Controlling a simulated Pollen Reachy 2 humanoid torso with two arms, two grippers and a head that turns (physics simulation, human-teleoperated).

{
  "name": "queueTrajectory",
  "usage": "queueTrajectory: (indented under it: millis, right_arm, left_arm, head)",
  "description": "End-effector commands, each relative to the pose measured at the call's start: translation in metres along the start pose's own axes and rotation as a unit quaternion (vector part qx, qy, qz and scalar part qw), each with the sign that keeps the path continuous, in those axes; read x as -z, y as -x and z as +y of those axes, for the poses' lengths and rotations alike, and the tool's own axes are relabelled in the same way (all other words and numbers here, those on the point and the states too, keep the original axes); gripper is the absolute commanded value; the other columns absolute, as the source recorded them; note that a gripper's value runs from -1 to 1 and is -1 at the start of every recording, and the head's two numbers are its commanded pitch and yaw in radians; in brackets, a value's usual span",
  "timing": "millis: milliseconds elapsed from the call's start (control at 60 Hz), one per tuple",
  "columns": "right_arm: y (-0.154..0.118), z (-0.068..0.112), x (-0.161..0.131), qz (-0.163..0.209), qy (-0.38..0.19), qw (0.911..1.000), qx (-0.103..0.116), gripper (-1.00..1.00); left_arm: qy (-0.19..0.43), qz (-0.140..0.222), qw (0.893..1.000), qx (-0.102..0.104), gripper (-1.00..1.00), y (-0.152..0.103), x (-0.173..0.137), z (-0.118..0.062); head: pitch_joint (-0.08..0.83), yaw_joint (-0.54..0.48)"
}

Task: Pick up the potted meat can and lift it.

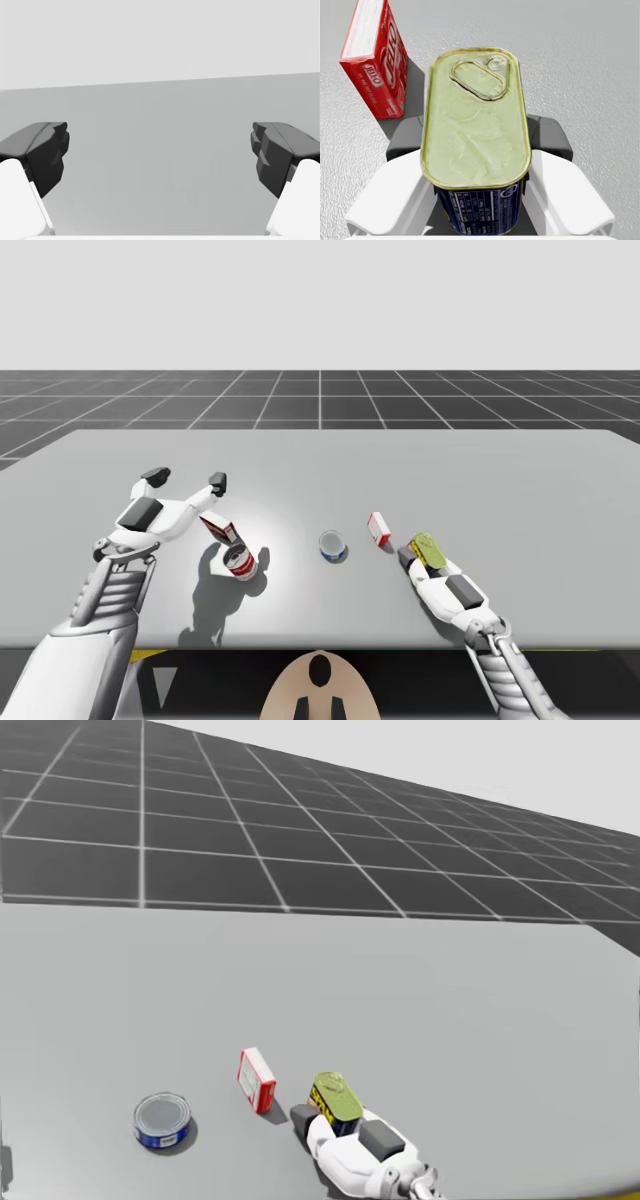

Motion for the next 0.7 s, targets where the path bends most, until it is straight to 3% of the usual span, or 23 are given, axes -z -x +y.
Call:
queueTrajectory:
  millis: [17,167,383,567,700]
  right_arm:
    - [0.006,0.004,0.000,0.000,0.000,1.0000,0.007,1.00]
    - [-0.008,0.002,-0.007,-0.023,0.000,0.9997,0.006,1.00]
    - [-0.075,0.014,-0.038,-0.096,-0.017,0.9952,-0.014,1.00]
    - [-0.133,0.023,-0.071,-0.165,-0.020,0.9853,-0.039,1.00]
    - [-0.176,0.033,-0.098,-0.222,-0.023,0.9731,-0.058,1.00]
  left_arm:
    - [-0.005,0.000,1.000,-0.002,-1.00,0.000,0.000,0.001]
    - [-0.007,-0.001,1.000,-0.005,-1.00,-0.001,-0.001,0.001]
    - [-0.008,-0.003,1.000,-0.007,-1.00,-0.003,-0.001,0.003]
    - [-0.008,-0.003,1.000,-0.007,-1.00,-0.003,-0.001,0.003]
    - [-0.008,-0.002,1.000,-0.007,-1.00,-0.003,-0.001,0.004]
  head:
    - [0.344,-0.37]
    - [0.328,-0.37]
    - [0.314,-0.37]
    - [0.304,-0.37]
    - [0.299,-0.37]
